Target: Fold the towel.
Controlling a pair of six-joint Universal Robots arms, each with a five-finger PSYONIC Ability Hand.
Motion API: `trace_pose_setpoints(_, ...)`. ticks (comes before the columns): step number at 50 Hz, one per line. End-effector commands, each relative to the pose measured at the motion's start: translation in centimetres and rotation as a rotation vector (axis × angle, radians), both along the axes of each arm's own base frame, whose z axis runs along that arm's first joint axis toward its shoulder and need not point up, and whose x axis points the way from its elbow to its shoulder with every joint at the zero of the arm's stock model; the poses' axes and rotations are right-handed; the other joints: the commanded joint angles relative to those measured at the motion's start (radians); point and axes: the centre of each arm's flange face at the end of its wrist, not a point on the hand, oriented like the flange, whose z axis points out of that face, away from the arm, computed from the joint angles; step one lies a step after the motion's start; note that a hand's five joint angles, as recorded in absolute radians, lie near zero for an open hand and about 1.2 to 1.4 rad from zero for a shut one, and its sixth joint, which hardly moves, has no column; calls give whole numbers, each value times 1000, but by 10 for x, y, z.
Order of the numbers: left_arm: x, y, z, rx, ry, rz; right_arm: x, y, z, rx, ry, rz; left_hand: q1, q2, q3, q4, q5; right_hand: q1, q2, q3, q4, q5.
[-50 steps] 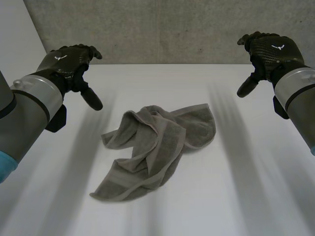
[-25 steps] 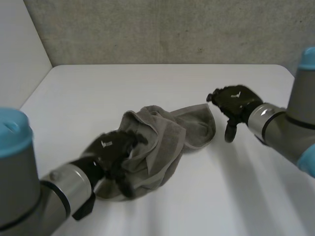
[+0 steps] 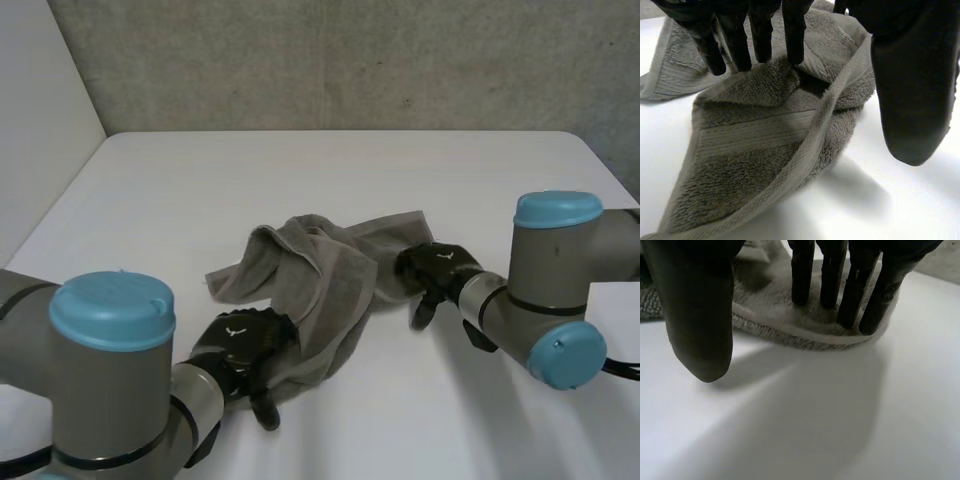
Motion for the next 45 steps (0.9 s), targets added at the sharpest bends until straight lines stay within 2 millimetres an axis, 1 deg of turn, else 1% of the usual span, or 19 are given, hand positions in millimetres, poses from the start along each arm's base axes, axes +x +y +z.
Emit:
trace_pose_setpoints(1, -6, -8, -7, -24, 6, 10, 10, -1, -7, 0, -78, -19, 233, 238, 242, 248, 233, 135, 125, 125, 124, 115)
trace_pose_setpoints(3, -7, -10, -6, -37, 10, 18, 11, -2, -6, -5, -97, -23, 334, 339, 342, 349, 333, 283, 273, 273, 272, 262)
trace_pose_setpoints(5, -8, -14, -4, -68, 24, 30, 14, -4, -4, -23, -118, -25, 600, 605, 609, 615, 600, 750, 740, 740, 739, 730)
trace_pose_setpoints(7, -9, -16, -2, -85, 37, 32, 14, -5, -4, -32, -126, -22, 691, 696, 700, 706, 691, 952, 942, 942, 941, 932)
trace_pose_setpoints(11, -10, -23, 5, -114, 58, 42, 16, -7, -3, -52, -141, -10, 821, 826, 830, 836, 821, 954, 944, 944, 943, 934)
trace_pose_setpoints(17, -4, -56, 50, -239, 145, 118, 19, -12, 21, -94, -187, 37, 883, 888, 891, 898, 883, 954, 944, 944, 943, 934)
trace_pose_setpoints(19, 3, -69, 67, -286, 173, 153, 9, -23, 72, -214, -238, 22, 885, 891, 894, 901, 885, 954, 944, 944, 943, 934)
trace_pose_setpoints(20, 11, -82, 86, -337, 204, 190, 9, -23, 72, -215, -238, 22, 885, 891, 894, 901, 885, 954, 944, 944, 943, 934)
trace_pose_setpoints(21, 19, -94, 104, -389, 232, 224, -5, -33, 101, -289, -259, -12, 885, 891, 894, 901, 885, 954, 944, 944, 943, 934)
trace_pose_setpoints(22, 19, -94, 104, -389, 232, 224, -5, -33, 101, -290, -259, -12, 885, 891, 894, 901, 885, 954, 944, 944, 943, 934)
trace_pose_setpoints(24, 34, -108, 136, -479, 274, 277, -26, -44, 154, -429, -295, -60, 885, 891, 894, 901, 885, 954, 944, 944, 943, 934)
trace_pose_setpoints(25, 34, -108, 136, -480, 274, 278, -26, -45, 154, -430, -295, -61, 885, 891, 894, 901, 885, 954, 944, 944, 943, 934)
trace_pose_setpoints(27, 48, -118, 154, -535, 295, 309, -41, -46, 193, -532, -315, -91, 885, 891, 894, 901, 885, 954, 944, 944, 943, 934)
trace_pose_setpoints(29, 57, -125, 154, -539, 293, 324, -45, -45, 203, -556, -311, -95, 883, 888, 892, 898, 883, 954, 944, 944, 943, 934)
trace_pose_setpoints(33, 78, -140, 142, -504, 270, 355, -56, -48, 201, -529, -284, -115, 877, 882, 886, 892, 877, 954, 944, 944, 943, 934)
trace_pose_setpoints(35, 94, -145, 118, -429, 242, 366, -58, -45, 186, -470, -244, -105, 874, 879, 883, 889, 874, 954, 944, 944, 943, 934)
trace_pose_setpoints(38, 96, -143, 102, -378, 231, 357, -56, -44, 171, -429, -216, -91, 874, 879, 883, 889, 874, 954, 944, 944, 943, 934)
trace_pose_setpoints(40, 96, -138, 69, -268, 205, 332, -52, -38, 142, -353, -152, -52, 853, 859, 862, 868, 853, 954, 944, 944, 943, 934)
trace_pose_setpoints(45, 84, -124, 48, -182, 204, 267, -29, -15, 114, -302, -71, 41, 733, 739, 742, 749, 733, 954, 944, 944, 943, 934)
